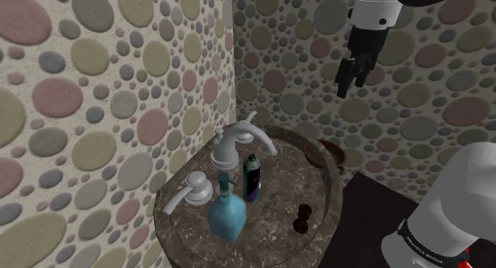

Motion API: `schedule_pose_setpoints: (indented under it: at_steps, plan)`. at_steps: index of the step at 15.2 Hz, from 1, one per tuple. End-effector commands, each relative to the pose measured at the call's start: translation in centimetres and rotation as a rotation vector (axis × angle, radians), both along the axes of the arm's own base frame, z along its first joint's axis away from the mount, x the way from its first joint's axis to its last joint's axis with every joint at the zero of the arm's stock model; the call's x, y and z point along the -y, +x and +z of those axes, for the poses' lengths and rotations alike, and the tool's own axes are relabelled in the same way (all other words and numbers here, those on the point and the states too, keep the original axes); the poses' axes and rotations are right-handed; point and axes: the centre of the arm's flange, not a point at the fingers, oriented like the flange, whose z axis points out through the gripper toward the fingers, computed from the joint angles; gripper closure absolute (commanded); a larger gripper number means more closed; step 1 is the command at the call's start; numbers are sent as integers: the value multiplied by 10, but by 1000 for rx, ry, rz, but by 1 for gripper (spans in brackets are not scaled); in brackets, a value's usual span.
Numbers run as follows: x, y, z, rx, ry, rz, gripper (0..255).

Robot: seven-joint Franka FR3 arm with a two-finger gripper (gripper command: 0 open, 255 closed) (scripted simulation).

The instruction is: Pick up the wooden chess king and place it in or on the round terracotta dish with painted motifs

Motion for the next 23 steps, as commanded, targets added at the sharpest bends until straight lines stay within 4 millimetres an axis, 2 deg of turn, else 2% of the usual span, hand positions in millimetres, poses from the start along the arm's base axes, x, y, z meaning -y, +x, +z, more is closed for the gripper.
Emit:
schedule_pose_setpoints:
  at_steps: [1, 12, 23]
  plan:
    - [0, 0, 0, 0, 0, 0, 0]
    - [-111, 2, -108, -65, -78, 49, 0]
    - [-212, -9, -223, -130, -156, 98, 0]
